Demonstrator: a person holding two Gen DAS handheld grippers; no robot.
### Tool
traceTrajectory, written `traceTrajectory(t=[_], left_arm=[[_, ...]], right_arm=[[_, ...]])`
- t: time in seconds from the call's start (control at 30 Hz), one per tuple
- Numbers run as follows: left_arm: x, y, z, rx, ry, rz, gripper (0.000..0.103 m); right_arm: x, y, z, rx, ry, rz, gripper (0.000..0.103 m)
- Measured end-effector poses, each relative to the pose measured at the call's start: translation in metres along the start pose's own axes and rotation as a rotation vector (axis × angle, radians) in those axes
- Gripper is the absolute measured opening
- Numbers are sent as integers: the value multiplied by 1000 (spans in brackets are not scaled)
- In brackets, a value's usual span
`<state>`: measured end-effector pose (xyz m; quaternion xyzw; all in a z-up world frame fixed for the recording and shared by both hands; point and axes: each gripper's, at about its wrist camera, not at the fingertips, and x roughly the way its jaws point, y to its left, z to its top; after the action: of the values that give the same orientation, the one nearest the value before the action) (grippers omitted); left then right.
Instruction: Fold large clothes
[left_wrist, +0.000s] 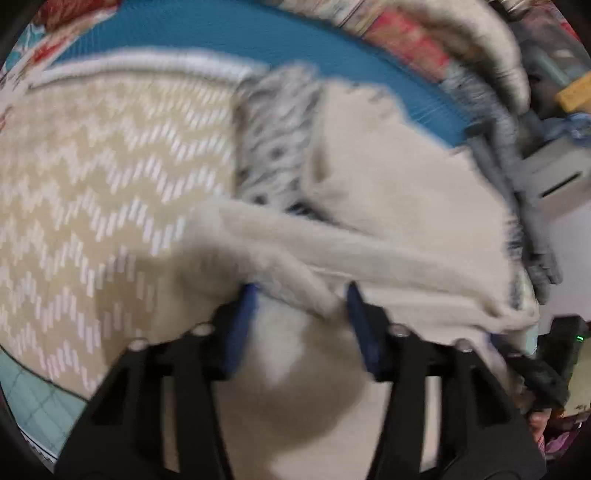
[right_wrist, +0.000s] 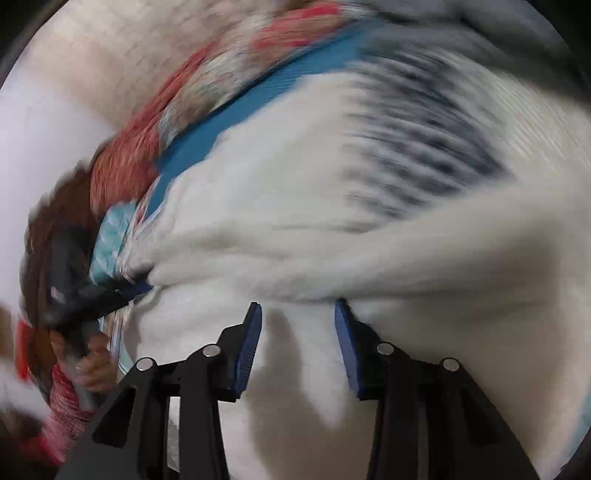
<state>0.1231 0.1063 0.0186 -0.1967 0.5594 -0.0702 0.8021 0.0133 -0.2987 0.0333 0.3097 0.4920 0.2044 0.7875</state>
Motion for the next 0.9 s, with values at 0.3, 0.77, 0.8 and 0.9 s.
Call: traceTrajectory(t=[0.3,0.77,0.8,0.9], left_arm=[[-101,46,-40,74,-163,-28,79],[-68,63,-72,-42,70,38,10],[-69,65,-75,-41,83,39,10],[-64,65,-83,-2,108,86,10]], right_arm=[[-98,-25,-46,-43,-135,-156,95],[-108,-42,-93,-8,-21,-279,115],[-108,-47,-98,10,-7,-282,115],[-106,-59,-110,30,23,-309,116]])
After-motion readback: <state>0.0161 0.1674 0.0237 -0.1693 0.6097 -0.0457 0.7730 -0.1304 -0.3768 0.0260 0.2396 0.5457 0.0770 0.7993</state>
